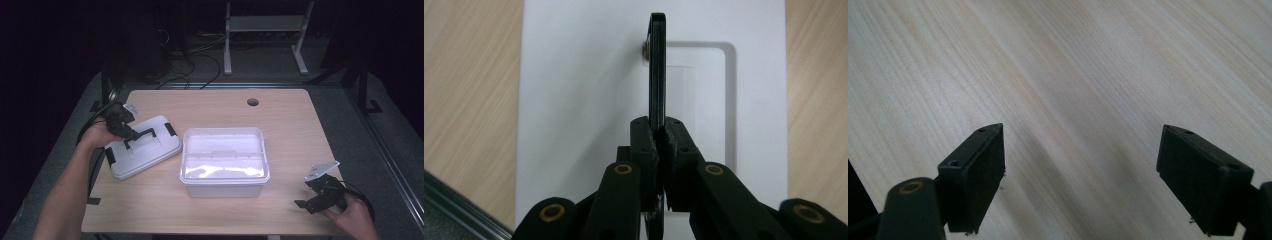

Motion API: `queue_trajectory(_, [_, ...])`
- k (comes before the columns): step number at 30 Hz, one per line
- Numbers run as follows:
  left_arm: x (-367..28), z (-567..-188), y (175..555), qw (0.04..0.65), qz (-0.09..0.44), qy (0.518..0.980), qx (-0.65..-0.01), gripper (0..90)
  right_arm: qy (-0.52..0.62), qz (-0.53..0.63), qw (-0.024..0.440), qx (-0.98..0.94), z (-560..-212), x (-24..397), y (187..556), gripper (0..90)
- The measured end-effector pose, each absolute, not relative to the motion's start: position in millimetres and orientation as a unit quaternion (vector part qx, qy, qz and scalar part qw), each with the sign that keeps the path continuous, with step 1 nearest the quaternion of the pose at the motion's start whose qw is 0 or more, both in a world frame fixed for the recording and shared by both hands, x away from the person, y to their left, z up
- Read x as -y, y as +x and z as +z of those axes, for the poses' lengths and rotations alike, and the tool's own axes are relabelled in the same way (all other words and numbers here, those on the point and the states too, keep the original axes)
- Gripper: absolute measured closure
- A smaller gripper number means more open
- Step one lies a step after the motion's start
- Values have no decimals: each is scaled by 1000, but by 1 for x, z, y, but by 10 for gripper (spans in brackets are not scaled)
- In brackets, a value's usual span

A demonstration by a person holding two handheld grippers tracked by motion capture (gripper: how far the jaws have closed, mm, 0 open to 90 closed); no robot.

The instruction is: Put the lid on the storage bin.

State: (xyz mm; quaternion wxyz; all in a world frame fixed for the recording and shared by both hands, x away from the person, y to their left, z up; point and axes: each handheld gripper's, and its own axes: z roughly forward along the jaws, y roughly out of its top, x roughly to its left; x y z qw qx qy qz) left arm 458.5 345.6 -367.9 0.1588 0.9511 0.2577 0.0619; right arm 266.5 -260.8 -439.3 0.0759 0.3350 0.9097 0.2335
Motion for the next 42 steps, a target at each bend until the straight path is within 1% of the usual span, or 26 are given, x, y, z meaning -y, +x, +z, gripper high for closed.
queue_trajectory(12, [-358, -325, 422, 171, 70, 955, -231, 849, 336, 232, 81, -909, -437, 260, 267, 188])
queue_trajectory(19, [-365, -284, 397, 172, 85, 957, -215, 849, 336, 233, 82, -909, -436, 261, 267, 188])
queue_trajectory(24, [-362, -256, 382, 173, 93, 959, -205, 849, 334, 232, 84, -910, -436, 259, 267, 188])
queue_trajectory(30, [-349, -227, 371, 183, 101, 960, -184, 849, 333, 234, 86, -909, -434, 260, 267, 188])
queue_trajectory(34, [-333, -210, 366, 191, 107, 962, -164, 849, 332, 235, 86, -909, -434, 259, 268, 188])
queue_trajectory(35, [-321, -204, 365, 192, 108, 964, -149, 848, 332, 236, 86, -909, -433, 259, 268, 188])
queue_trajectory(36, [-321, -204, 365, 192, 108, 964, -149, 849, 332, 236, 86, -909, -433, 259, 268, 188])
queue_trajectory(42, [-281, -194, 364, 206, 107, 967, -106, 848, 330, 237, 89, -910, -432, 259, 268, 188])
